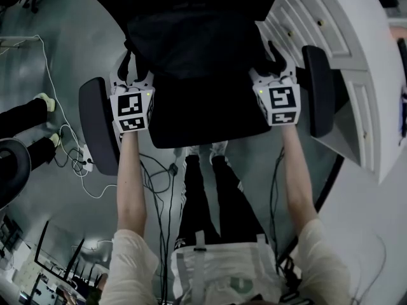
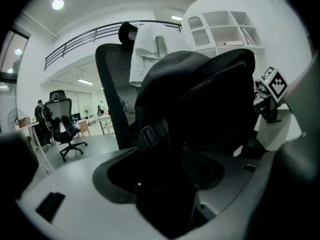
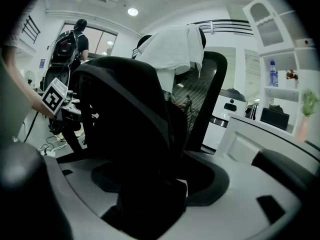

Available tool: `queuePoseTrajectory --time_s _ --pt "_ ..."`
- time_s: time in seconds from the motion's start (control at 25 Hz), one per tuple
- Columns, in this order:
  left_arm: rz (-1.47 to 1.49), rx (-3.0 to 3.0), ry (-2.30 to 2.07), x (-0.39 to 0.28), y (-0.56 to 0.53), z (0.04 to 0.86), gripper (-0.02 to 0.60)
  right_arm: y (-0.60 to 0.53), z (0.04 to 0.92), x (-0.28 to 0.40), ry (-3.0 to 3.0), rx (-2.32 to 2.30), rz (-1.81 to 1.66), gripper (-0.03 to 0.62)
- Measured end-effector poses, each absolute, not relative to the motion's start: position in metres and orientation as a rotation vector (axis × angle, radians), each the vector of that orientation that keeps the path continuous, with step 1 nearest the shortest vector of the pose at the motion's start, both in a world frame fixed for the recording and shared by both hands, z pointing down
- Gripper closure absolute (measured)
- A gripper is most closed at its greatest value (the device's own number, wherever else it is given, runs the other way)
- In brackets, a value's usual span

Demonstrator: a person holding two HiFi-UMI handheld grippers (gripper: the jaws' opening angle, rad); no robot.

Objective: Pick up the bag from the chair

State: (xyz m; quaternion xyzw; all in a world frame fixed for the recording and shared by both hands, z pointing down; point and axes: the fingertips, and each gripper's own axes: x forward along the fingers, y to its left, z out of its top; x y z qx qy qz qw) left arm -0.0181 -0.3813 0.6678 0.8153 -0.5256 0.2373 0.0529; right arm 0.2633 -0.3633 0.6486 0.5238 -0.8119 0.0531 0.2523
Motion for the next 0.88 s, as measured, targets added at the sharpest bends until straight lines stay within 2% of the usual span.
queuePoseTrajectory --time_s 0.24,0.32,0.36,0.4,0.56,0.68,0.8,0.88 --pt "0.846 2.669 -1.57 -0.003 -0.404 0.655 0.318 -0.378 0.649 0.262 -2.219 1.411 0.106 0.284" --pt "0.861 2.705 -1.558 0.002 -0.415 0.652 0.321 -0.385 0.648 0.258 -2.21 1.398 0.076 0.323" --pt "0.87 2.724 -1.549 0.005 -0.419 0.65 0.335 -0.389 0.647 0.257 -2.207 1.396 0.066 0.364" --pt "0.877 2.741 -1.539 0.008 -0.423 0.648 0.364 -0.393 0.646 0.256 -2.205 1.399 0.063 0.365" --pt "0.869 2.759 -1.518 0.016 -0.432 0.645 0.384 -0.405 0.642 0.26 -2.206 1.411 0.078 0.373" --pt "0.809 2.741 -1.532 0.02 -0.434 0.642 0.448 -0.408 0.64 0.263 -2.218 1.427 0.098 0.395" --pt "0.717 2.695 -1.558 0.026 -0.434 0.639 0.492 -0.41 0.641 0.27 -2.222 1.478 0.132 0.473" --pt "0.685 2.668 -1.578 0.026 -0.432 0.638 0.503 -0.408 0.64 0.268 -2.226 1.491 0.131 0.497"
